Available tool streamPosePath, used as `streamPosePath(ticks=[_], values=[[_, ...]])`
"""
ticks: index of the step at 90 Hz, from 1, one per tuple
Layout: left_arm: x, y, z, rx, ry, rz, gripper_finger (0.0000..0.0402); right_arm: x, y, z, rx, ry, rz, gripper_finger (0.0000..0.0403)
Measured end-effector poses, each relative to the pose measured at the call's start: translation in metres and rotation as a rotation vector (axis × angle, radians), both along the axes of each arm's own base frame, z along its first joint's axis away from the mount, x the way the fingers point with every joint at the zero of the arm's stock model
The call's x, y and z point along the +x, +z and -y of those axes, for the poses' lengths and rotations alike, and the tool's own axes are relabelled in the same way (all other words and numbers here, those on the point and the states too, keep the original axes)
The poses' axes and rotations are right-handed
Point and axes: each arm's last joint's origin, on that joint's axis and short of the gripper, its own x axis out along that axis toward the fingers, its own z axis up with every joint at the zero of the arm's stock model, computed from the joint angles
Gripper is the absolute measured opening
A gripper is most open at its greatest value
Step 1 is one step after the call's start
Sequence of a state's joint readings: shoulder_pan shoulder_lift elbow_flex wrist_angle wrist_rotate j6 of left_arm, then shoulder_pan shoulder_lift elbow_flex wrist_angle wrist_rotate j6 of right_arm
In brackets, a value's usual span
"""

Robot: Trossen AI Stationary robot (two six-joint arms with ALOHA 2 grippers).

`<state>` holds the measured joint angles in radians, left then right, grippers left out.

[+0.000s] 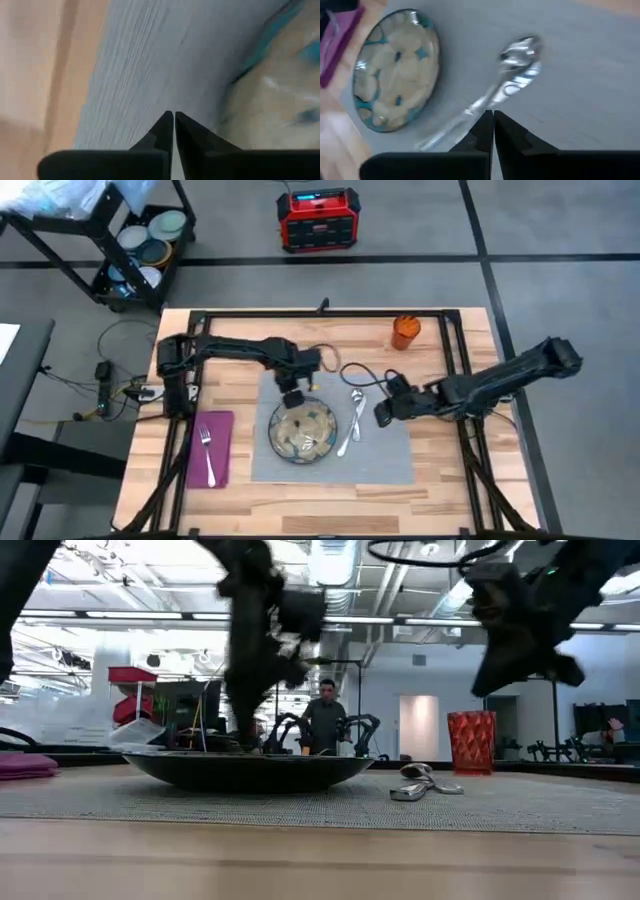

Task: Set table place
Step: Put the silver spoon beside the silver knife on the gray placemat

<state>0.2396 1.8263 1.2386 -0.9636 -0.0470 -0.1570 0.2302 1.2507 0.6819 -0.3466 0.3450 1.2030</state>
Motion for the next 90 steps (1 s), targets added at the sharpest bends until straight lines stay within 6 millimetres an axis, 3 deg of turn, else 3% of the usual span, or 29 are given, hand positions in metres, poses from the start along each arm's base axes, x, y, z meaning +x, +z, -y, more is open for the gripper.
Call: streamPosePath(ticks=[18, 50, 79, 90], values=[[-0.041, -0.024, 0.001, -0.060, 0.077, 0.066, 0.0000, 0.024, -0.009, 0.010, -0.009, -0.045, -0.022, 0.0000], [-0.050, -0.041, 0.002, -0.121, 0.131, 0.148, 0.0000, 0.044, -0.038, 0.029, 0.010, -0.025, -0.113, 0.0010], [-0.052, -0.042, -0.004, -0.129, 0.143, 0.161, 0.0000, 0.044, -0.038, 0.033, 0.011, 0.000, -0.119, 0.0152], [-0.052, -0.042, -0.004, -0.125, 0.140, 0.160, 0.0000, 0.044, -0.043, 0.033, 0.034, -0.032, -0.141, 0.0189]])
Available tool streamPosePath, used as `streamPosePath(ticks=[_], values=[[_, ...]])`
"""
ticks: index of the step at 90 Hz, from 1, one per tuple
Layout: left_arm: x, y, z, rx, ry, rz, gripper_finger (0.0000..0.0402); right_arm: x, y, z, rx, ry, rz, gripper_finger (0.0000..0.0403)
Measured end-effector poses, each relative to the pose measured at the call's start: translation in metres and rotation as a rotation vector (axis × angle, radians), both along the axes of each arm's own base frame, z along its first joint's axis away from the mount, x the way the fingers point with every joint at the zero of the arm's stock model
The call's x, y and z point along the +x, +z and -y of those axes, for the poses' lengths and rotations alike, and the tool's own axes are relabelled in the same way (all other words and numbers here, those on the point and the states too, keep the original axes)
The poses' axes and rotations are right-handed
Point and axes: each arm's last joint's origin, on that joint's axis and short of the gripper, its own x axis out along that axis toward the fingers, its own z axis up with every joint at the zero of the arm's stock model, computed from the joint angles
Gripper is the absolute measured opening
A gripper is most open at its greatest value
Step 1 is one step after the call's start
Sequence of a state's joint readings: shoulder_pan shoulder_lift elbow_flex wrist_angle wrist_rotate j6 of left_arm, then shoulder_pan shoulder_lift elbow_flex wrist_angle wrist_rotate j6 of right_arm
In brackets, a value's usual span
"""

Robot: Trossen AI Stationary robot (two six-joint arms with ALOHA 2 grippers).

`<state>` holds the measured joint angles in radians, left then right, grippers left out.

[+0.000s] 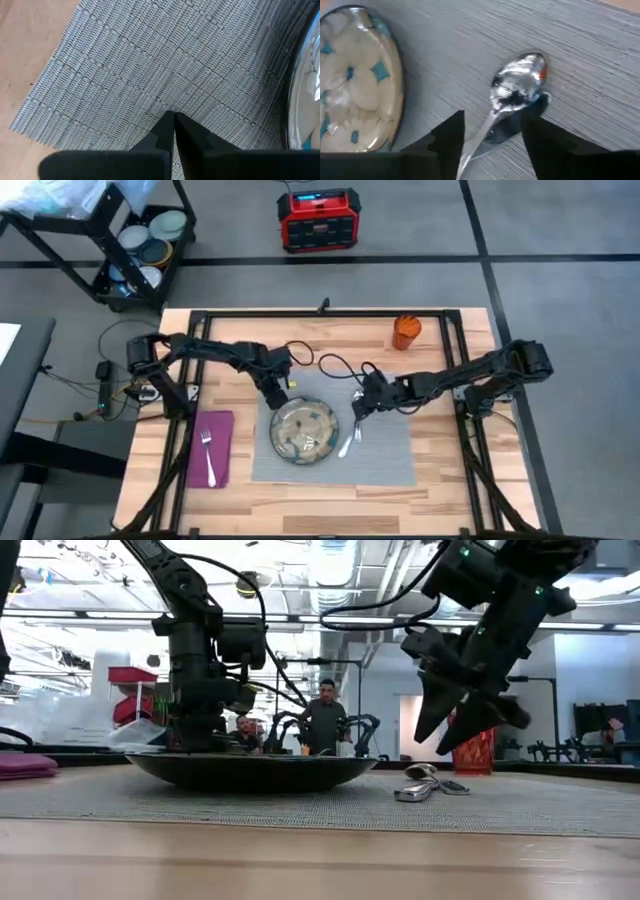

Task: Set table place
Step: Put the silver spoon beside the silver knife on the gray placemat

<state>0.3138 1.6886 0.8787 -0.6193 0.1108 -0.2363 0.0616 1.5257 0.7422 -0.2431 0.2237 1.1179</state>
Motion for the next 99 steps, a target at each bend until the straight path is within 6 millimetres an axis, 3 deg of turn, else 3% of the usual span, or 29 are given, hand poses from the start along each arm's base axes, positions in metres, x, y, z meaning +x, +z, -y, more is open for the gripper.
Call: streamPosePath(ticks=[15, 27, 35, 48, 64, 78, 99], values=[[0.000, 0.000, 0.000, 0.003, -0.007, -0.002, 0.0000, 0.007, -0.014, -0.002, 0.037, 0.014, -0.013, 0.0202], [0.000, -0.001, 0.000, 0.003, -0.007, -0.003, 0.0000, 0.014, -0.021, -0.002, 0.052, -0.016, -0.022, 0.0185], [0.000, -0.001, 0.000, 0.000, -0.008, -0.002, 0.0000, 0.017, -0.022, 0.000, 0.043, -0.028, -0.056, 0.0144], [0.000, -0.001, 0.000, -0.004, -0.009, 0.000, 0.0000, 0.019, -0.018, -0.001, -0.016, -0.026, -0.073, 0.0021], [0.000, -0.001, 0.000, -0.004, -0.021, 0.001, 0.0000, 0.019, 0.009, -0.002, -0.045, -0.008, 0.014, 0.0003], [0.000, -0.001, 0.000, -0.003, -0.031, 0.001, 0.0000, 0.002, 0.033, -0.007, -0.049, 0.017, 0.006, 0.0001], [0.000, -0.001, 0.000, 0.001, -0.051, 0.004, 0.0000, -0.041, 0.047, -0.023, -0.040, 0.029, -0.211, 0.0000]])
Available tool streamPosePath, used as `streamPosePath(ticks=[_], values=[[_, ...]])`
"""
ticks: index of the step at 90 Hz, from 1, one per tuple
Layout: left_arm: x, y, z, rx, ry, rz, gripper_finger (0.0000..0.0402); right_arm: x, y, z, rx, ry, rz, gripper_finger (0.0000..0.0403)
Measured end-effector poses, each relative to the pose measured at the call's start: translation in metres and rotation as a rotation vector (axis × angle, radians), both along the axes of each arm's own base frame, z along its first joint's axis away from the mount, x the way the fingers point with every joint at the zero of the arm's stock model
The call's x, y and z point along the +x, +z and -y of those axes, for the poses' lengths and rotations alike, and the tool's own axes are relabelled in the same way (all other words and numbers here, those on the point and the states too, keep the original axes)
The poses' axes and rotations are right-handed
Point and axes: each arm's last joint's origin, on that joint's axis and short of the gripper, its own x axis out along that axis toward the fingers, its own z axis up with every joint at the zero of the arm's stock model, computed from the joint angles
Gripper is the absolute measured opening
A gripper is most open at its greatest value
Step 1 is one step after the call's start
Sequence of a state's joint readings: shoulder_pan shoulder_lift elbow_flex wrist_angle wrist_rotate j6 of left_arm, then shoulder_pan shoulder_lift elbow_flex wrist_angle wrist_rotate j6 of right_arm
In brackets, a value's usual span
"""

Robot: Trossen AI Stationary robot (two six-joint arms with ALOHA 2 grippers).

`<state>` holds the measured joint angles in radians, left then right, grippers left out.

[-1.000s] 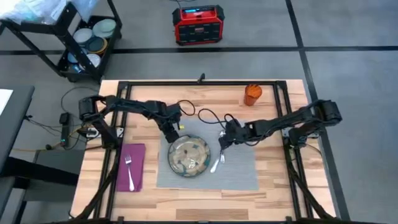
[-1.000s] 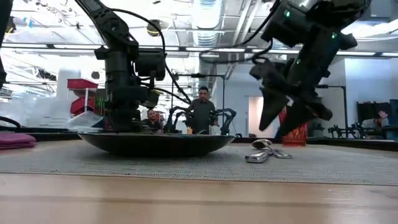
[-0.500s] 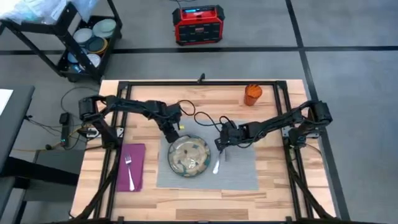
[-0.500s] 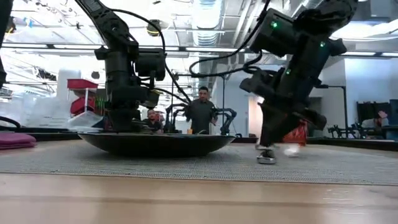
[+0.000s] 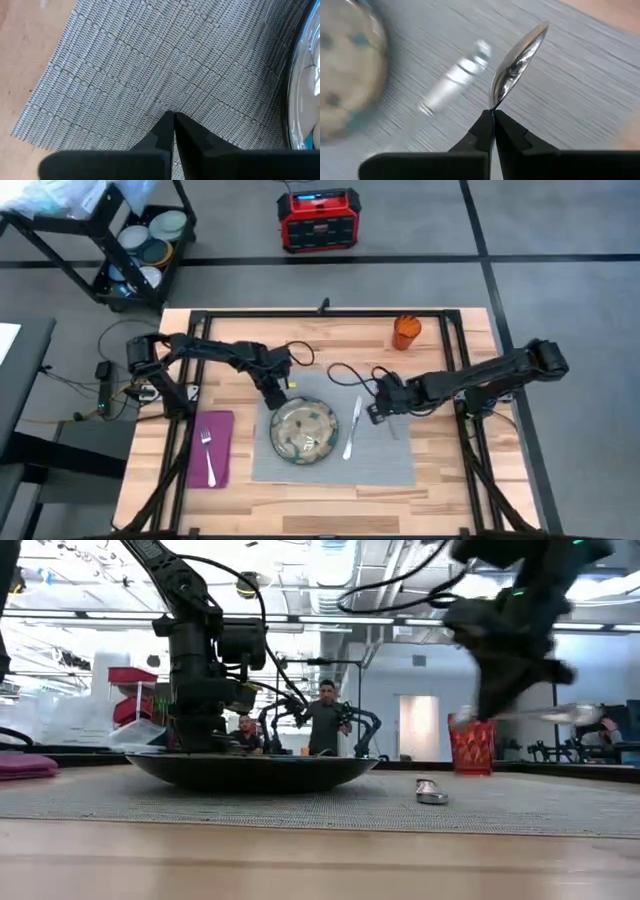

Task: Set table place
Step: Put the silver spoon beside the silver knife on the gray placemat

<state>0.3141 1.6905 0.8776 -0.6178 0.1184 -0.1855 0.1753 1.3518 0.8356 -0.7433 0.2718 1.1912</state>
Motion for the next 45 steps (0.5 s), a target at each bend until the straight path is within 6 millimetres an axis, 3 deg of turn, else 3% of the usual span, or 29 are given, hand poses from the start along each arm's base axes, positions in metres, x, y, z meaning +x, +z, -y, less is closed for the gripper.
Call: streamPosePath(ticks=[13, 26, 45], values=[[0.000, 0.000, 0.000, 0.001, -0.002, 0.003, 0.0000, 0.001, -0.009, -0.003, 0.027, 0.015, -0.064, 0.0000], [0.000, 0.000, 0.000, 0.002, -0.002, 0.004, 0.0000, 0.012, -0.032, 0.004, 0.075, 0.040, -0.166, 0.0007], [0.000, 0.000, 0.000, 0.003, -0.005, 0.006, 0.0000, 0.028, -0.017, 0.005, 0.069, 0.088, -0.032, 0.0100]])
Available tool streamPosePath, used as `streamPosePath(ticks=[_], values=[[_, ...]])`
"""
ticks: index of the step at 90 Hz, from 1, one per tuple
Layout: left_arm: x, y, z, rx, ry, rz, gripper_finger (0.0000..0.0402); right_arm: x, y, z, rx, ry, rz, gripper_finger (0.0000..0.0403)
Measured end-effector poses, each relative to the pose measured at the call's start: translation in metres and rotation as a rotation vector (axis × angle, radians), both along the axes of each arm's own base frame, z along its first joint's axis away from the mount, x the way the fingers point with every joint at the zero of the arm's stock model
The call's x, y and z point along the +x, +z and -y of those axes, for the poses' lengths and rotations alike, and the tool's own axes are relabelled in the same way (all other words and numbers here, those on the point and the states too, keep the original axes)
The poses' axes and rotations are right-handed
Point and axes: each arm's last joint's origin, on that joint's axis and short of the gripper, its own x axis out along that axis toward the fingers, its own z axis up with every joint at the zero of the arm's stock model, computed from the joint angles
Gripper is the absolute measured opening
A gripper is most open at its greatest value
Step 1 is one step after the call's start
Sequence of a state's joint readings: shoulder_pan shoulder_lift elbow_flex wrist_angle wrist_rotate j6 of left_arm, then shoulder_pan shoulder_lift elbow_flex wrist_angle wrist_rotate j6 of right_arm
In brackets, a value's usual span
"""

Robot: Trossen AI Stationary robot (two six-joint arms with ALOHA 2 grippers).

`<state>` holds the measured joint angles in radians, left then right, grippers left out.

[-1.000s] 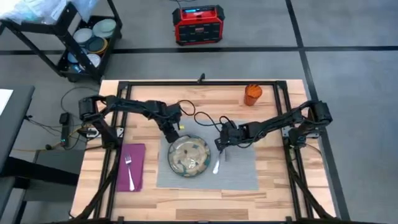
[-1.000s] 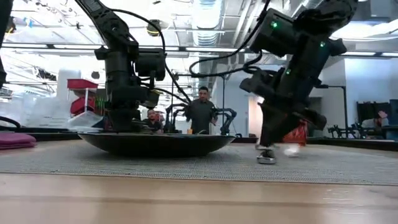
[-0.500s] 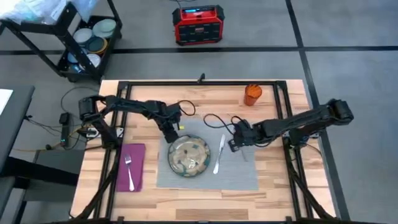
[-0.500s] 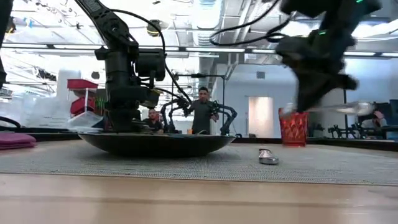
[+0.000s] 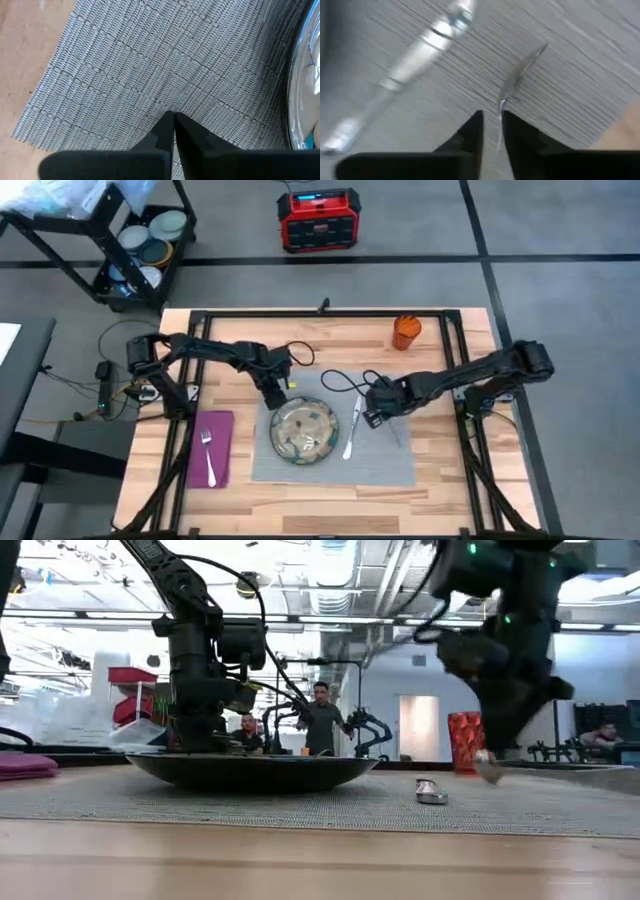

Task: Set table place
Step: Put the silver spoon beside the silver knife on the gray placemat

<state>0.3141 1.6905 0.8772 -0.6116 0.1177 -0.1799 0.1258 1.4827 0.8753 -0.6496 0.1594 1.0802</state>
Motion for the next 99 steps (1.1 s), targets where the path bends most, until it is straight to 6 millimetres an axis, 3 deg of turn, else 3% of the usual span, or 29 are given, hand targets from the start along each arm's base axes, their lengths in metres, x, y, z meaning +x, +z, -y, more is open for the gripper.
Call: streamPosePath(ticks=[15, 24, 32, 44, 48, 77, 99], values=[[0.000, 0.000, 0.000, 0.004, 0.000, 0.001, 0.0000, 0.000, 0.011, -0.006, -0.023, -0.021, 0.087, 0.0190], [0.000, 0.000, 0.000, 0.006, 0.000, 0.002, 0.0000, -0.008, 0.009, -0.010, -0.066, -0.095, 0.033, 0.0205], [0.000, 0.000, 0.000, 0.007, 0.000, 0.004, 0.0000, -0.013, 0.006, -0.014, -0.053, -0.116, 0.010, 0.0171], [0.003, 0.000, -0.001, 0.018, -0.003, 0.027, 0.0000, -0.024, -0.008, -0.031, 0.004, -0.126, -0.018, 0.0040], [0.004, 0.000, -0.001, 0.021, -0.002, 0.032, 0.0000, -0.028, -0.012, -0.037, 0.017, -0.136, -0.013, 0.0018], [0.004, 0.000, -0.002, 0.020, 0.005, 0.041, 0.0000, -0.050, -0.034, -0.074, 0.148, -0.230, 0.038, 0.0000], [0.004, 0.000, -0.002, 0.020, -0.001, 0.043, 0.0000, -0.036, -0.046, -0.096, 0.247, -0.195, 0.177, 0.0000]])
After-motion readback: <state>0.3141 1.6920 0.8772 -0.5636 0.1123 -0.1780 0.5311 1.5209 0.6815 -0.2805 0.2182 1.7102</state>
